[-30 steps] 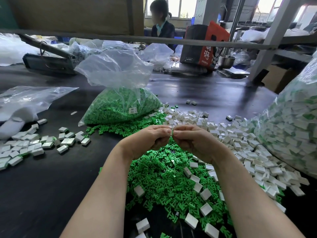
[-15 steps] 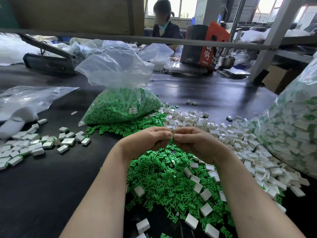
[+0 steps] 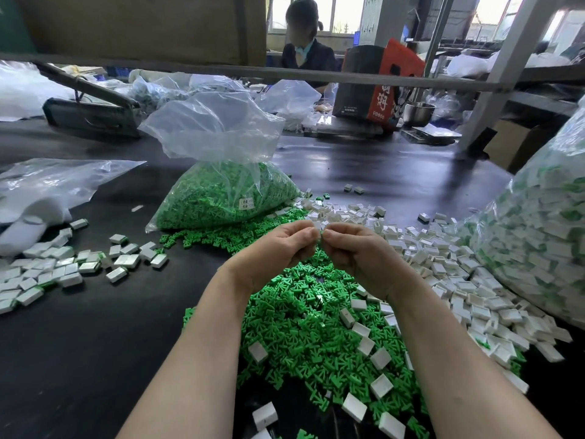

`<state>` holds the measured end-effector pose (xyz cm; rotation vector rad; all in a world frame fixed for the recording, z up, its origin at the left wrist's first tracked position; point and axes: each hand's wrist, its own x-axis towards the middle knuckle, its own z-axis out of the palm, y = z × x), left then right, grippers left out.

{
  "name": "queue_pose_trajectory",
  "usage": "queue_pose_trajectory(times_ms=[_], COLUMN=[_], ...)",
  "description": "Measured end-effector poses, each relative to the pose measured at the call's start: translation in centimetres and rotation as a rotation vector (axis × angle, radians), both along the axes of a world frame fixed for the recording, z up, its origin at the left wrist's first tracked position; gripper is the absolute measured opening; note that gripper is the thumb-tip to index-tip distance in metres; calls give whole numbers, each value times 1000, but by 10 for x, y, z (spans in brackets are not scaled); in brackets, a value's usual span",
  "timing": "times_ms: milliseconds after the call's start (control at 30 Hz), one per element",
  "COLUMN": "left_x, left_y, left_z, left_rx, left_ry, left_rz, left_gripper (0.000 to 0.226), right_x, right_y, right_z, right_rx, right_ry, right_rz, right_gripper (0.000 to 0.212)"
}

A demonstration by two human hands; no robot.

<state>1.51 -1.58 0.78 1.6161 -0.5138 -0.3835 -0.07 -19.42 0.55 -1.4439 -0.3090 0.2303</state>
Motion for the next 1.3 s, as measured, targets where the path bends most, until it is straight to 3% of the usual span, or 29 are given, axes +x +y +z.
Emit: queue_pose_trajectory(times_ms=[100, 267, 400, 633, 800, 933, 1300], left_x=[-1, 0, 0, -3, -2, -1, -1], left_y=[-2, 0, 4, 4, 4, 6, 6], left_z=[1, 1, 0, 0, -4, -8, -9], left_rx=[-50, -31, 3, 5, 36, 56, 57], left_ry=[0, -3, 12, 81, 108, 132, 134], left_rz=[23, 18, -63, -111, -106, -139, -211], left_gripper=[45, 36, 16, 34, 33, 31, 24], right_x=[2, -1, -4, -4, -2, -1, 0], right_y=[4, 5, 2, 1, -1, 0, -5], right_z=[2, 5, 4, 0, -8, -11, -13], right_rx=[-9, -73, -108, -58, -63, -65, -37], right_ry=[-60, -123, -58, 41, 69, 71, 120], right_rz=[-48, -34, 23, 118, 133, 176, 219], right_gripper=[15, 16, 11, 10, 8, 21, 9])
